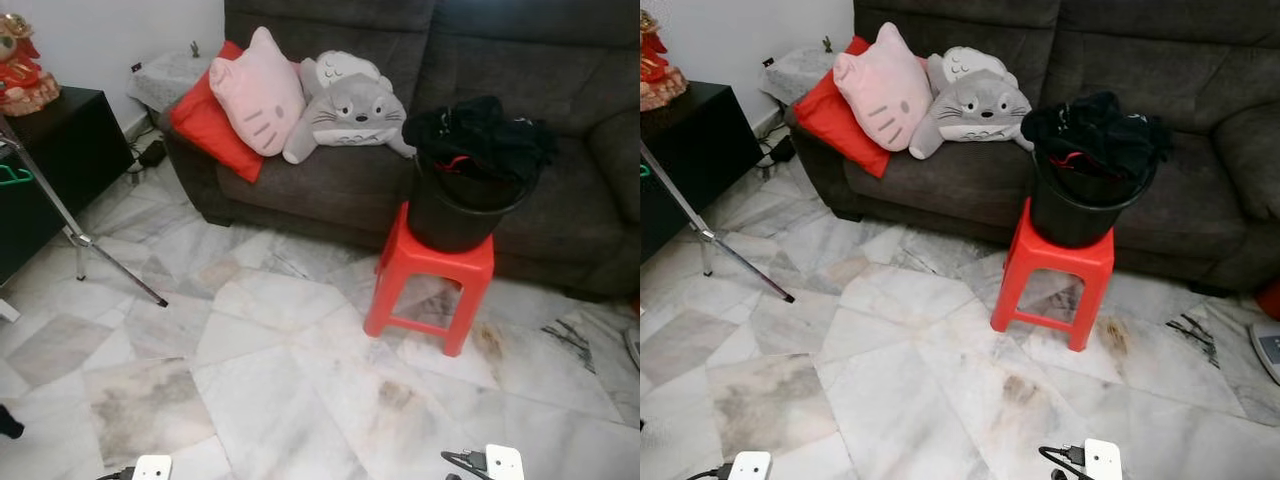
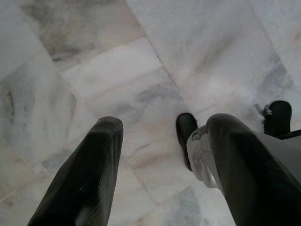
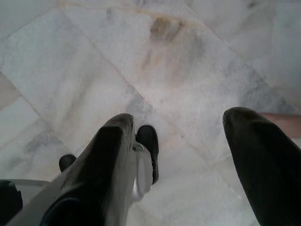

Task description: Hang hanger

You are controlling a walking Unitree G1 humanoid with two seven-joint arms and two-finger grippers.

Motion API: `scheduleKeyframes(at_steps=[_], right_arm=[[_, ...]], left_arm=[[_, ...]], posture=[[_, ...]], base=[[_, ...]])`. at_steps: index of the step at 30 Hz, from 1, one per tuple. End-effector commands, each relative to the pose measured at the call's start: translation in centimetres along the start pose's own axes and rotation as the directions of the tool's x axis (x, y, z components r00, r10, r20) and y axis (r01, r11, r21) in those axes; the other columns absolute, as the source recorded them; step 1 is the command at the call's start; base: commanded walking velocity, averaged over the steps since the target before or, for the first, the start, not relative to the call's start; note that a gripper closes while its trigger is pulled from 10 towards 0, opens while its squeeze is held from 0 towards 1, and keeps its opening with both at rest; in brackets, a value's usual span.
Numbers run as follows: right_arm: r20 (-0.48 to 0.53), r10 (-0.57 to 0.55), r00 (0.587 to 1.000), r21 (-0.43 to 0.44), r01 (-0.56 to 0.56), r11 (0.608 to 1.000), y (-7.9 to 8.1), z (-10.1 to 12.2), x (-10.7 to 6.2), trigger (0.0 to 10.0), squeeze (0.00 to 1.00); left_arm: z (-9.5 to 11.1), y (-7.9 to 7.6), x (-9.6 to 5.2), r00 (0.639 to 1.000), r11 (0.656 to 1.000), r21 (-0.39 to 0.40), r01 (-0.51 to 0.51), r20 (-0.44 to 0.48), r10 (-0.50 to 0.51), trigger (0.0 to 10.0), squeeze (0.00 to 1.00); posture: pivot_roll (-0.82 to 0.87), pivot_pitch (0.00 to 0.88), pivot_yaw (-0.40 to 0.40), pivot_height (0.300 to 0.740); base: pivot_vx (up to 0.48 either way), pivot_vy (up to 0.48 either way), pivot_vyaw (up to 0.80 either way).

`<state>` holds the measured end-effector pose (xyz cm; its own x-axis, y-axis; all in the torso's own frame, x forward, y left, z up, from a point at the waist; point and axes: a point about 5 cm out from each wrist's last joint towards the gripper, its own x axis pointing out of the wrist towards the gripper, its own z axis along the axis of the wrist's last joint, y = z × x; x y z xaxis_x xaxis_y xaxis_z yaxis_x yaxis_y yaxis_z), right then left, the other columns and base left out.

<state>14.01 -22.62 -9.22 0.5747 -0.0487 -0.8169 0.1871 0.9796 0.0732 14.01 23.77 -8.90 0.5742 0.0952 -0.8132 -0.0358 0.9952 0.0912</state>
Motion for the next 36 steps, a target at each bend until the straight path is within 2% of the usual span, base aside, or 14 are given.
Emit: scheduleKeyframes(at_steps=[1,3,7,16,24,26,29,36], right_arm=[[-0.004,-0.001,1.000,0.009,0.001,1.000,0.0,-0.1,0.0,10.0,0.00],[-0.008,-0.001,1.000,0.022,0.001,1.000,0.1,-0.3,0.0,10.0,0.00],[-0.006,-0.001,1.000,0.020,0.002,1.000,0.1,-0.3,0.0,10.0,0.00],[0.006,-0.005,1.000,0.035,0.005,0.999,0.1,-0.4,-0.1,10.0,0.00],[0.001,-0.012,1.000,0.038,0.012,0.999,0.0,-0.7,-0.2,10.0,0.00],[-0.004,-0.016,1.000,0.039,0.016,0.999,0.0,-0.7,-0.2,10.0,0.00],[-0.006,-0.013,1.000,0.043,0.013,0.999,0.0,-0.7,-0.2,10.0,0.00],[0.006,-0.015,1.000,0.035,0.015,0.999,-0.1,-0.3,-0.1,10.0,0.00]], left_arm=[[-0.5,-0.3,-0.1,1.000,1.000,-0.004,0.005,-0.011,-0.005,10.0,0.00],[-0.4,-0.9,0.0,1.000,1.000,-0.001,0.014,-0.011,-0.014,10.0,0.00],[-0.4,-0.9,0.0,1.000,1.000,-0.002,0.018,-0.012,-0.018,10.0,0.00],[-0.3,-0.7,0.1,1.000,1.000,0.001,0.017,-0.026,-0.017,10.0,0.00],[-0.4,-1.5,0.2,0.999,1.000,0.003,0.019,-0.035,-0.018,10.0,0.00],[-0.5,-1.4,0.1,0.999,1.000,0.003,0.017,-0.038,-0.017,10.0,0.00],[-0.7,-0.4,0.0,0.999,1.000,0.000,0.007,-0.044,-0.007,10.0,0.00],[-0.7,0.2,-0.2,0.999,1.000,-0.011,-0.006,-0.040,0.006,10.0,0.00]], posture=[[-0.08,0.020,-0.011,0.740],[-0.08,0.011,-0.011,0.740],[-0.08,0.000,-0.008,0.740],[-0.08,0.000,-0.009,0.740],[-0.08,0.000,-0.010,0.740],[-0.08,0.000,-0.009,0.740],[-0.08,0.000,-0.010,0.740],[-0.08,0.003,-0.021,0.740]], base=[[0.296,0.000,0.00],[0.298,0.000,-0.69],[0.298,0.000,-0.59],[0.309,0.000,0.00],[0.314,0.000,0.00],[0.311,0.000,0.00],[0.312,0.000,-0.65],[0.313,0.000,-0.56]])
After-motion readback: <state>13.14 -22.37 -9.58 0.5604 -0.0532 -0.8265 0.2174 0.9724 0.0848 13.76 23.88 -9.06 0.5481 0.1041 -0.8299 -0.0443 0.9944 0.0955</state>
